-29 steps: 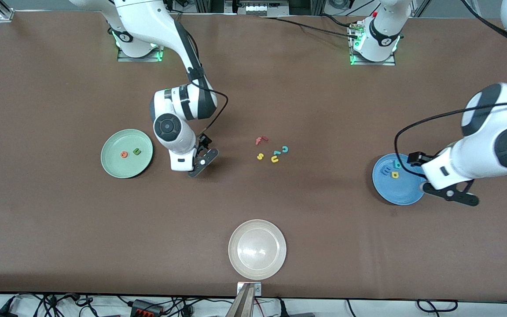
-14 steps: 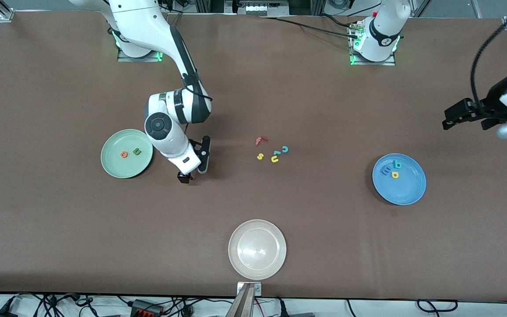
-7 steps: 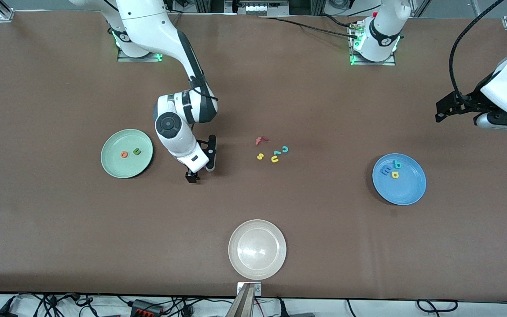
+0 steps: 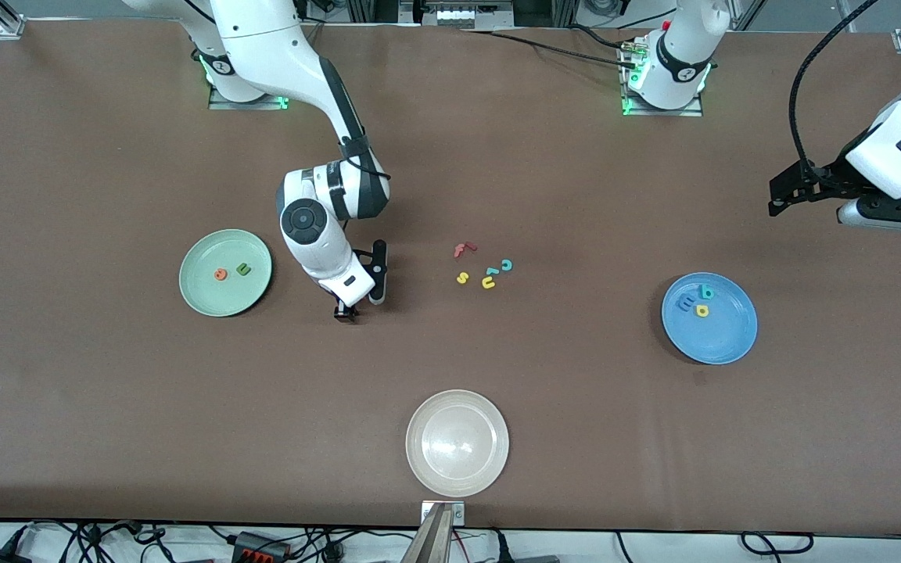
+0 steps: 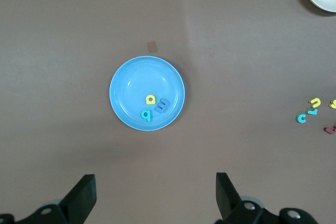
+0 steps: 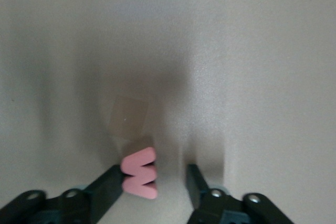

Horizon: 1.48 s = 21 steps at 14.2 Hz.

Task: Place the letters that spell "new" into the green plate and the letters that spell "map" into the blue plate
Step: 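Carry the pink w to the green plate with the right gripper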

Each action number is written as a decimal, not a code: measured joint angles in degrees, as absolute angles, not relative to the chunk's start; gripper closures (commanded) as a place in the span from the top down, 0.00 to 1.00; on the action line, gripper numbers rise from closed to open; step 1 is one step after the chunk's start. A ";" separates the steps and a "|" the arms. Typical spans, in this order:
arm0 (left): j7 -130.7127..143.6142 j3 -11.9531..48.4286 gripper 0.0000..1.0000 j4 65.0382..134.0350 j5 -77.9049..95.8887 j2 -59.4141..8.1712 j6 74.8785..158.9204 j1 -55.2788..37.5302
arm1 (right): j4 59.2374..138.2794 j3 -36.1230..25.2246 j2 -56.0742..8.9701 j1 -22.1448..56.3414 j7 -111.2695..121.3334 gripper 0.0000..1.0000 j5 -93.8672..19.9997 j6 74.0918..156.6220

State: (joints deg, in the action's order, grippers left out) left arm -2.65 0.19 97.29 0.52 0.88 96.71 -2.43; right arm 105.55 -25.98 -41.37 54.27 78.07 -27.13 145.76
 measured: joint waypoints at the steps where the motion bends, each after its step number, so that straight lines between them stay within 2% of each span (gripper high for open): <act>1: -2.65 0.19 1.00 97.26 0.50 0.87 96.56 -2.43 | 105.52 -25.98 -41.31 54.27 78.11 0.00 -27.13 145.79; 5: -2.65 0.20 1.00 97.20 0.48 0.87 96.43 -2.44 | 105.51 -26.11 -41.13 54.25 77.84 0.00 -27.16 145.41; 7: -2.65 0.21 1.00 97.19 0.47 0.87 96.42 -2.46 | 105.51 -28.15 -40.85 54.27 77.01 0.00 -27.18 142.45; 13: -2.65 0.24 1.00 97.17 0.47 0.87 96.36 -2.74 | 105.55 -43.56 -39.02 55.01 77.13 0.00 -27.19 123.03; 16: -2.65 0.24 1.00 97.16 0.47 0.86 96.33 -2.82 | 106.29 -53.36 -38.24 59.55 77.17 0.00 -27.19 112.86; 18: -2.65 0.25 1.00 97.16 0.47 0.86 96.27 -2.84 | 108.21 -56.76 -38.07 61.83 77.18 0.00 -27.19 111.02; 21: -2.65 0.24 1.00 97.16 0.47 0.86 96.22 -2.86 | 111.87 -57.17 -38.43 61.68 77.81 0.00 -27.19 111.49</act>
